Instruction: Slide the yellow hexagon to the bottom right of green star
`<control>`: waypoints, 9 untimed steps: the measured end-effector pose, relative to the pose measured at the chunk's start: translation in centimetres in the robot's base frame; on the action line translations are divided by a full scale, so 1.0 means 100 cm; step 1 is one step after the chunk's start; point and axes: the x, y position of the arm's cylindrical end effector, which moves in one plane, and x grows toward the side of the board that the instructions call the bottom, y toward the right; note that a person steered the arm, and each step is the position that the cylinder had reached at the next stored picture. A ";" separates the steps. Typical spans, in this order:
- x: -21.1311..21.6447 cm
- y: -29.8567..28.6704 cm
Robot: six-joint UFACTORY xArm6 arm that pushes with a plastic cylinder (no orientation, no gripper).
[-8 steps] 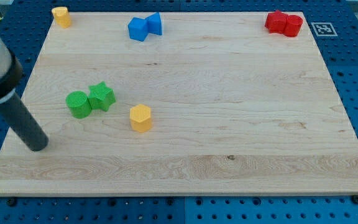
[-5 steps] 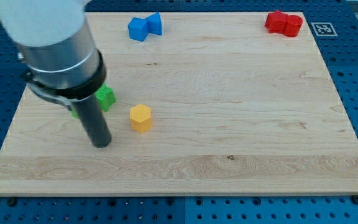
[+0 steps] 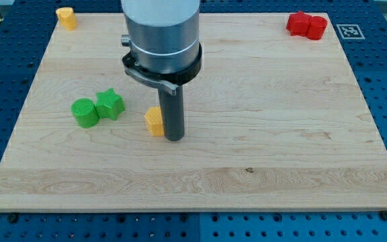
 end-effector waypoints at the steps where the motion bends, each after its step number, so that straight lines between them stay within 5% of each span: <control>1: -0.018 0.001; 3: -0.022 -0.002; 6: 0.085 -0.002; 9: 0.019 -0.002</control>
